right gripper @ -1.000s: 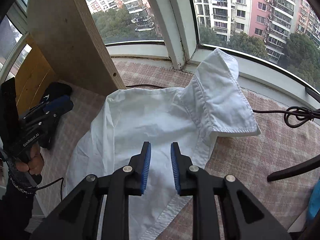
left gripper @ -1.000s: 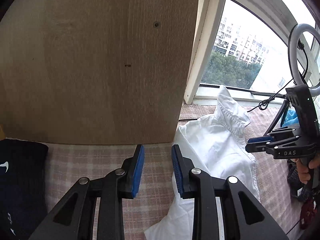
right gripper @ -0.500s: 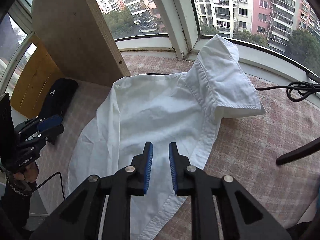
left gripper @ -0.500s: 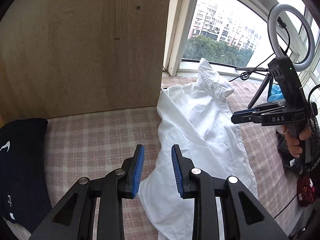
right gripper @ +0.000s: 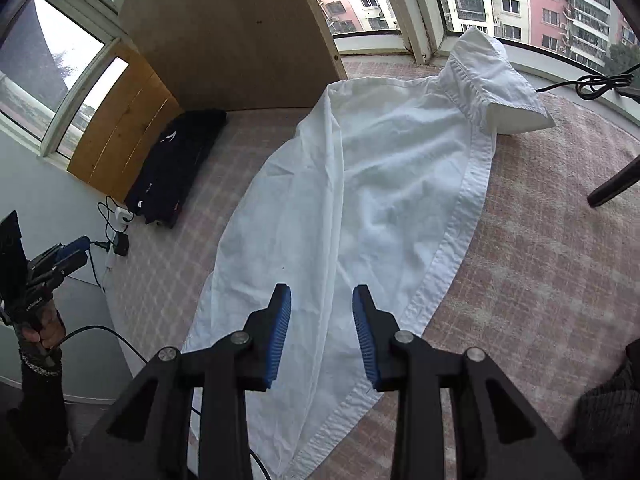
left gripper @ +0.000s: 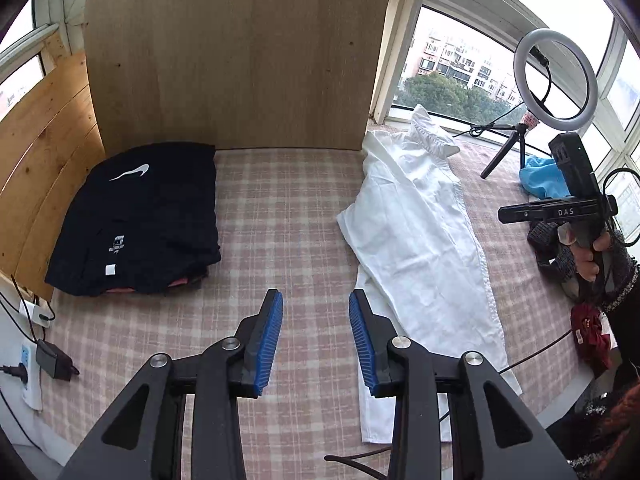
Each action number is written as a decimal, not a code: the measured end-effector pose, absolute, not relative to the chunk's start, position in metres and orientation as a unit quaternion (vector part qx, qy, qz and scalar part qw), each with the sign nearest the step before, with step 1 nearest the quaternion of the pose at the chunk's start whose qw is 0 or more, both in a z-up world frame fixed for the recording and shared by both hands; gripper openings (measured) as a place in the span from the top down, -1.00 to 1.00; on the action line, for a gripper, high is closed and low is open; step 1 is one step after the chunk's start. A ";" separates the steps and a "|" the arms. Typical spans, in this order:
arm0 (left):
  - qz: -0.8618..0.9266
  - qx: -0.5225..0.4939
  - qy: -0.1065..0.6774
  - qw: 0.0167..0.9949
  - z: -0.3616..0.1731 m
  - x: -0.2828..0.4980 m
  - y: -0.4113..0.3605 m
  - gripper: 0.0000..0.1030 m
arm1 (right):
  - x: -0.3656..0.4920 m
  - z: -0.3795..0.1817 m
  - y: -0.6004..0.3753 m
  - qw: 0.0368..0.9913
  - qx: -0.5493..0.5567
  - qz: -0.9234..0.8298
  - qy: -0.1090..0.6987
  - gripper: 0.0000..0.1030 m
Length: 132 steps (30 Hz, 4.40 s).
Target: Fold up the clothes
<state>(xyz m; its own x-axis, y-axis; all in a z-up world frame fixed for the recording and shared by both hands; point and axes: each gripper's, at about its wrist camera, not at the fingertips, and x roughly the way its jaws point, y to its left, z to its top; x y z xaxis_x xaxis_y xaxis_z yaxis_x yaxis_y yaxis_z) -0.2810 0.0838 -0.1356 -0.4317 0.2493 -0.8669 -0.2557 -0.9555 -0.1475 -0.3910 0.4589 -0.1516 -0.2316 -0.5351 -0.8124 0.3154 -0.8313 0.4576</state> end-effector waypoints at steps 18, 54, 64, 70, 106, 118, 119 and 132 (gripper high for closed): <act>0.704 -0.637 0.026 0.315 -0.255 -0.240 0.101 0.31 | -0.159 -0.200 0.424 0.022 0.555 -0.812 -0.180 -0.28; 0.677 -0.613 -0.136 0.384 -0.185 -0.291 0.131 0.91 | -0.232 -0.159 0.475 0.134 0.519 -0.771 -0.343 0.84; 0.715 -0.596 -0.144 0.337 -0.199 -0.425 0.141 0.88 | -0.330 -0.147 0.509 0.107 0.503 -0.776 -0.364 0.84; 0.702 -0.642 -0.124 0.284 -0.250 -0.484 0.154 0.77 | -0.405 -0.202 0.538 0.065 0.560 -0.732 -0.383 0.54; 0.736 -0.594 -0.121 0.301 -0.244 -0.403 0.088 0.98 | -0.323 -0.215 0.480 0.076 0.588 -0.791 -0.149 0.94; 0.735 -0.556 -0.089 0.377 -0.219 -0.383 0.102 0.69 | -0.330 -0.229 0.479 0.066 0.611 -0.774 -0.152 0.88; 0.735 -0.562 -0.076 0.372 -0.225 -0.386 0.108 0.59 | -0.331 -0.229 0.479 0.065 0.611 -0.774 -0.153 0.88; 0.737 -0.573 -0.018 0.357 -0.236 -0.410 0.136 0.40 | -0.353 -0.209 0.491 0.035 0.571 -0.805 -0.156 0.10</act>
<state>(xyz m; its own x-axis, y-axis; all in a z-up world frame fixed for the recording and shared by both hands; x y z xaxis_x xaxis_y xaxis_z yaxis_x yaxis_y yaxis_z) -0.4095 0.1363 -0.2362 -0.0881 0.5475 -0.8322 -0.5066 -0.7439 -0.4358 -0.3529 0.4911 -0.2086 -0.3459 -0.2339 -0.9086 -0.1215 -0.9491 0.2906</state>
